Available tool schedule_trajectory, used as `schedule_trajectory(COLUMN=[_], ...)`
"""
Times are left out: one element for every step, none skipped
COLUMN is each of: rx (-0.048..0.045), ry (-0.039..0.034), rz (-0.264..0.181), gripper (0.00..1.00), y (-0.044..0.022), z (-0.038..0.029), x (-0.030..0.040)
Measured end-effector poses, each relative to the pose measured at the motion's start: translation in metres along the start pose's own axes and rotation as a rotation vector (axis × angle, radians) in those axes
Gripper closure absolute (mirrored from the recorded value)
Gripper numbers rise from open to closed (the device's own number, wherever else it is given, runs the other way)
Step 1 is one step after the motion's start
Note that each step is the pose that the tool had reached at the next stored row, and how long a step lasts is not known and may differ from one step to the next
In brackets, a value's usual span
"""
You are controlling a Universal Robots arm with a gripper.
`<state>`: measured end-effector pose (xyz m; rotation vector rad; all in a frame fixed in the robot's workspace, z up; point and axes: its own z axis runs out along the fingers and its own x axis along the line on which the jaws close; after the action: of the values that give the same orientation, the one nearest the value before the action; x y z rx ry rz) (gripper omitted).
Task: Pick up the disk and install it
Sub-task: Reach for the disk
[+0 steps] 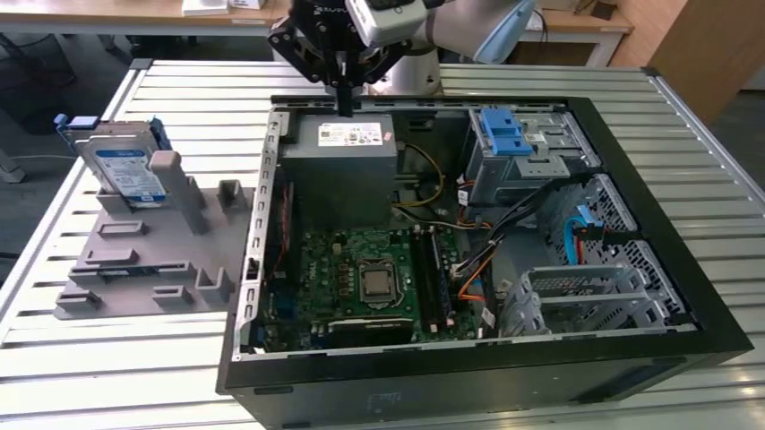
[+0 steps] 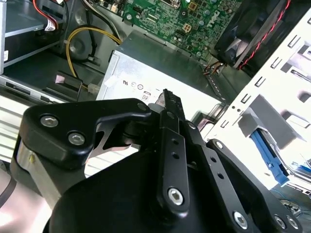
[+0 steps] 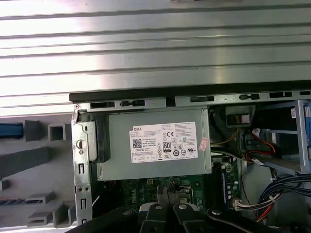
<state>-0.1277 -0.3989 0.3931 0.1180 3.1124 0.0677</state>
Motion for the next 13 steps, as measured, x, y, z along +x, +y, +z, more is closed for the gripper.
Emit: schedule_trajectory(rx=[0.0000,0.0000,0.0001,0.0000,0.0000,0.0000,0.0000,0.0001,0.0001,0.0001,0.0000,0.0000,0.0000], ry=[0.0000,0.0000,0.0001,0.0000,0.0000,0.0000,0.0000,0.0001,0.0001,0.0001,0.0001,0.0001,0.0001], rz=[0.000,0.000,0.000,0.000,0.000,0.000,0.000,0.000,0.000,0.000,0.000,0.000,0.000], gripper=[0.89,0.89,0.89,0.89,0.89,0.89,0.89,0.89,0.89,0.89,0.89,0.89,0.89], y=[-0.0001,-0.0001,-0.0002,-0.0002,-0.0003,-0.0003,-0.0003,-0.0004,-0.0004,-0.0005,-0.0005,-0.0006,-0.0006], z=[0.0000,0.0000,0.0000,0.0000,0.0000,0.0001,0.0001,0.0001,0.0001,0.0001,0.0002,0.0003,0.0003], x=[0.0007,0.0014,0.0023,0.0032,0.0039,0.0045,0.0050,0.0055,0.0060,0.0065,0.0070,0.0075,0.0080])
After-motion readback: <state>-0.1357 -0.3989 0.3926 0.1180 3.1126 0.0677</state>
